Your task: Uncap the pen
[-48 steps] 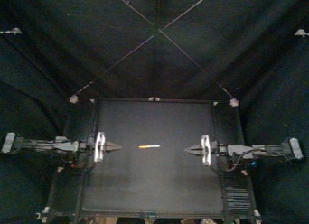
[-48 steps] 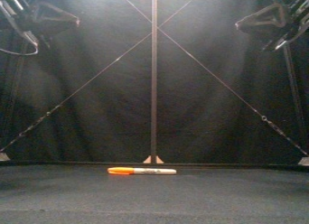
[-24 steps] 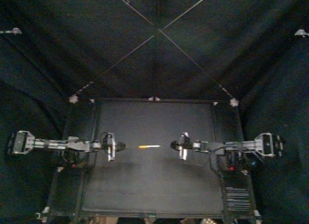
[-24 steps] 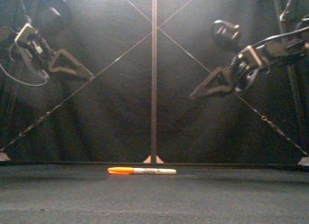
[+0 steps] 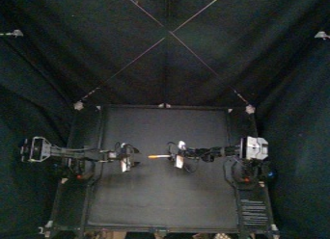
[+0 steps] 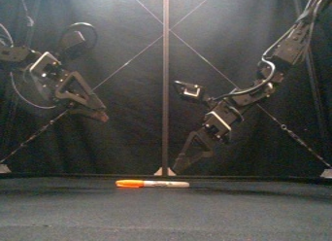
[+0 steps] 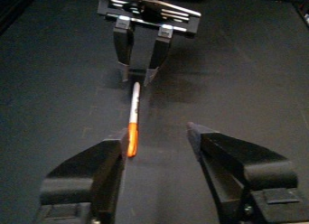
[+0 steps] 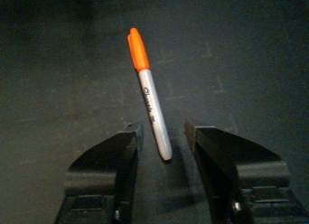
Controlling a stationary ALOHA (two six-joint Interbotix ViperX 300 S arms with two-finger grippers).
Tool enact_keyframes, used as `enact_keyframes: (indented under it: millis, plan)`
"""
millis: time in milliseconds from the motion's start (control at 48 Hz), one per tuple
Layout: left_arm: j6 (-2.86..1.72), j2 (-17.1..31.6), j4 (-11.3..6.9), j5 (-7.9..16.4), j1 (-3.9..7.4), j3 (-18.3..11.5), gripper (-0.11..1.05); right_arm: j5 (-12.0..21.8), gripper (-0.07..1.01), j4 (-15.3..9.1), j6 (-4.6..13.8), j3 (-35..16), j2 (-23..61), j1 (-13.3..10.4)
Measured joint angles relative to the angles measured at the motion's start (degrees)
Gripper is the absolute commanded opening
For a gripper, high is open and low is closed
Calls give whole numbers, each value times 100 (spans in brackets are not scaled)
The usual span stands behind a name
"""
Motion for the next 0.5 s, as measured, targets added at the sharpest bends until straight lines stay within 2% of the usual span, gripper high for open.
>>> enact_keyframes:
  millis: [167, 250, 333, 417, 500]
  plan:
    - [0, 141, 0, -9, 9, -79, 102, 132, 80, -26, -26, -202, 202, -9]
    - [0, 167, 0, -9, 26, -114, 102, 149, 80, -35, 18, -255, 299, -9]
    - [9, 167, 0, -9, 35, -123, 102, 167, 79, -44, -26, -281, 396, -9]
    - [9, 167, 0, -9, 35, -132, 102, 202, 75, -70, -9, -299, 483, -9]
    - [0, 176, 9, -9, 35, -132, 102, 237, 64, -114, -9, -316, 510, 0]
